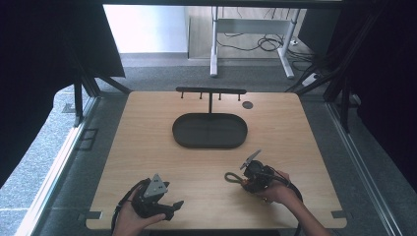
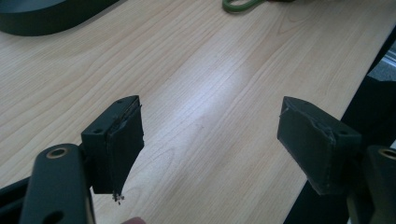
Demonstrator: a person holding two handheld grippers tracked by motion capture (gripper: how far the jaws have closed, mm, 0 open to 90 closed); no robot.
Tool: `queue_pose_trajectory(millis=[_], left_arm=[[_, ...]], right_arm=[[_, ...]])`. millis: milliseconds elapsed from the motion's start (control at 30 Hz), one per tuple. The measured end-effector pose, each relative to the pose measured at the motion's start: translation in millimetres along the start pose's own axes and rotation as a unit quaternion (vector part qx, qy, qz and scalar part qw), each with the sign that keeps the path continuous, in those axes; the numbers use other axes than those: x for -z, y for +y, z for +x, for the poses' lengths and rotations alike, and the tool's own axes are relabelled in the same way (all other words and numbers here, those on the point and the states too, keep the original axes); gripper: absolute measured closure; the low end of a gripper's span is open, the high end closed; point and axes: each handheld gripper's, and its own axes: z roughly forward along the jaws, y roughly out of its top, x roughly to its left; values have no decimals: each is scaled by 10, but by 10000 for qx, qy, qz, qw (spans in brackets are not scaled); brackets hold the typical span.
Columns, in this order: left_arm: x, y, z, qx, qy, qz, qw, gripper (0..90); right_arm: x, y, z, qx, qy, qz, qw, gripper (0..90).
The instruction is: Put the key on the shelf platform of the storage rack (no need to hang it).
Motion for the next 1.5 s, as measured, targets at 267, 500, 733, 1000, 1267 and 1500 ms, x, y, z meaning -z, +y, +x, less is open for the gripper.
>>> queue_pose_trajectory(millis=[267, 500, 733, 1000, 1267, 1500], left_arm=[[-10, -1, 0, -12, -5, 29, 10000, 230], [14, -1, 5, 12, 24, -13, 10000, 230], [13, 6, -7, 0, 22, -7, 10000, 231], [26, 9, -10, -4, 28, -25, 10000, 230], [27, 13, -17, -19, 23, -28, 10000, 230], [37, 11, -12, -11, 27, -37, 10000, 230]], right_arm=[[0, 8, -11, 1, 35, 30, 10000, 662], [80, 7, -26, -9, 59, -29, 10000, 666], [297, 27, -34, 39, -131, -86, 9999, 667], [527, 95, -57, 66, -211, -313, 9993, 668], [661, 112, -80, 39, -290, -462, 9985, 669], [779, 132, -113, 26, -387, -553, 9977, 669]])
